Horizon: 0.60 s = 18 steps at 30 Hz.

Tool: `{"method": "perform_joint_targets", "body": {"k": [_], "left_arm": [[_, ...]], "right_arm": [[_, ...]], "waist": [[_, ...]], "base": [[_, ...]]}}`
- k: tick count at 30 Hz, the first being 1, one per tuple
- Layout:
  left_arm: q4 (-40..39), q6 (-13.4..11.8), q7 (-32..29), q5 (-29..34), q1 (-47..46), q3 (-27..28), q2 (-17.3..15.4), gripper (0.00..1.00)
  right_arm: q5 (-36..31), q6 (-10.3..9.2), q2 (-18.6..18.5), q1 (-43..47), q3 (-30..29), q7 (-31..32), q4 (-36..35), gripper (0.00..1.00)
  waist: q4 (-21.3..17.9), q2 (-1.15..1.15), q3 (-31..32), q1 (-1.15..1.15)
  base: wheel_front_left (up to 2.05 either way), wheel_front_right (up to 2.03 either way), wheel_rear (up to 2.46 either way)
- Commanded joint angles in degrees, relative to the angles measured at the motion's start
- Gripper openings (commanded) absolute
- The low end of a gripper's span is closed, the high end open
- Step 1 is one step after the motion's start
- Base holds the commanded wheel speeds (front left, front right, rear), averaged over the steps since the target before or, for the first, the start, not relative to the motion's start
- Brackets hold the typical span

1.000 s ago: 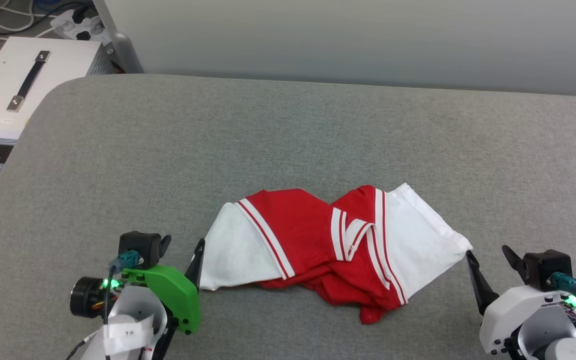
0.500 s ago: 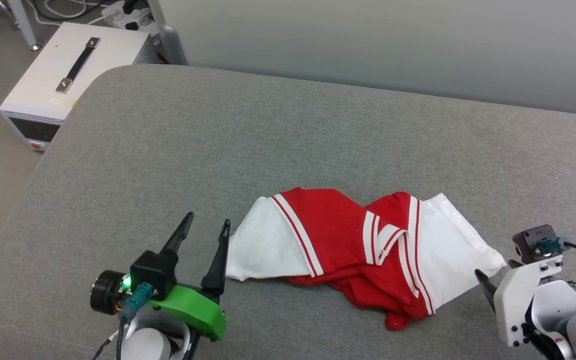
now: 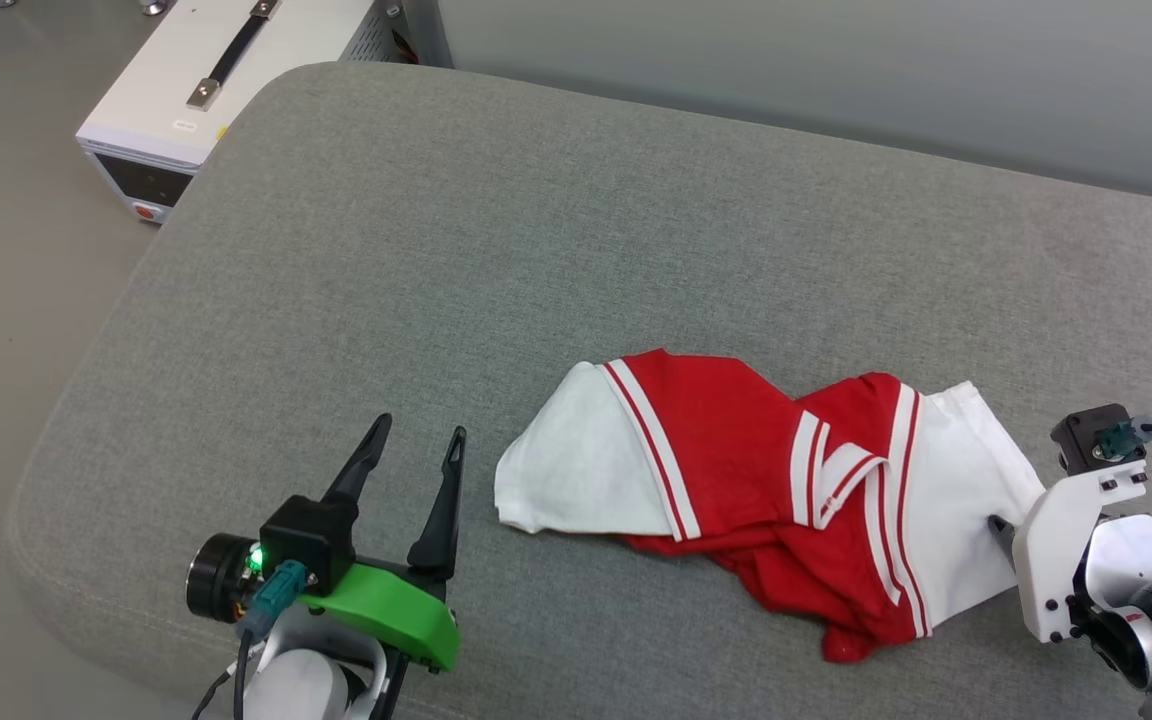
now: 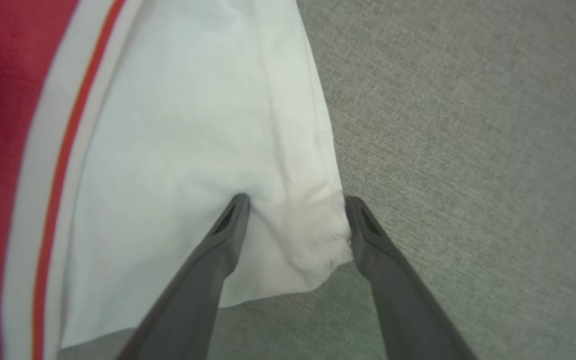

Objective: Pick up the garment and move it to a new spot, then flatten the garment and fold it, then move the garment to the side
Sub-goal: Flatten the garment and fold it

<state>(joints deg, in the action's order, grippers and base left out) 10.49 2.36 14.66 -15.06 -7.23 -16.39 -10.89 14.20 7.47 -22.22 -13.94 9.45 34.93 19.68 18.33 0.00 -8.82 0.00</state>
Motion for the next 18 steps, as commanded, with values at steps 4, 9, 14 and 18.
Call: {"method": "perform_joint_targets", "body": {"k": [4, 9, 14, 18], "left_arm": [[0.29, 0.43, 0.33, 0.86, -0.78, 0.45, 0.73, 1.0], [1.02, 0.77, 0.33, 1.02, -1.08, 0.71, 1.09, 1.0], [1.53, 1.09, 0.33, 1.14, -1.22, 0.82, 1.54, 1.0], [1.95, 1.31, 0.33, 1.29, -1.41, 0.9, 1.84, 1.0]], "right_arm": [[0.98, 0.02, -1.11, -0.76, 1.29, -2.02, 2.73, 0.0], [0.55, 0.02, -4.51, -3.33, -0.22, -4.47, 3.67, 0.0], [-0.33, 0.02, -8.69, -5.79, -2.48, -6.97, 4.93, 0.0], [-1.31, 0.02, -11.27, -7.3, -4.17, -8.58, 6.76, 0.0]], "waist": [[-0.5, 0.0, -0.32, 0.0], [-1.59, 0.0, 0.09, 0.0], [-2.35, 0.0, 0.09, 0.0], [-2.65, 0.0, -0.32, 0.0]], "base": [[0.0, 0.0, 0.0], [0.0, 0.0, 0.0], [0.0, 0.0, 0.0], [0.0, 0.0, 0.0]]}}
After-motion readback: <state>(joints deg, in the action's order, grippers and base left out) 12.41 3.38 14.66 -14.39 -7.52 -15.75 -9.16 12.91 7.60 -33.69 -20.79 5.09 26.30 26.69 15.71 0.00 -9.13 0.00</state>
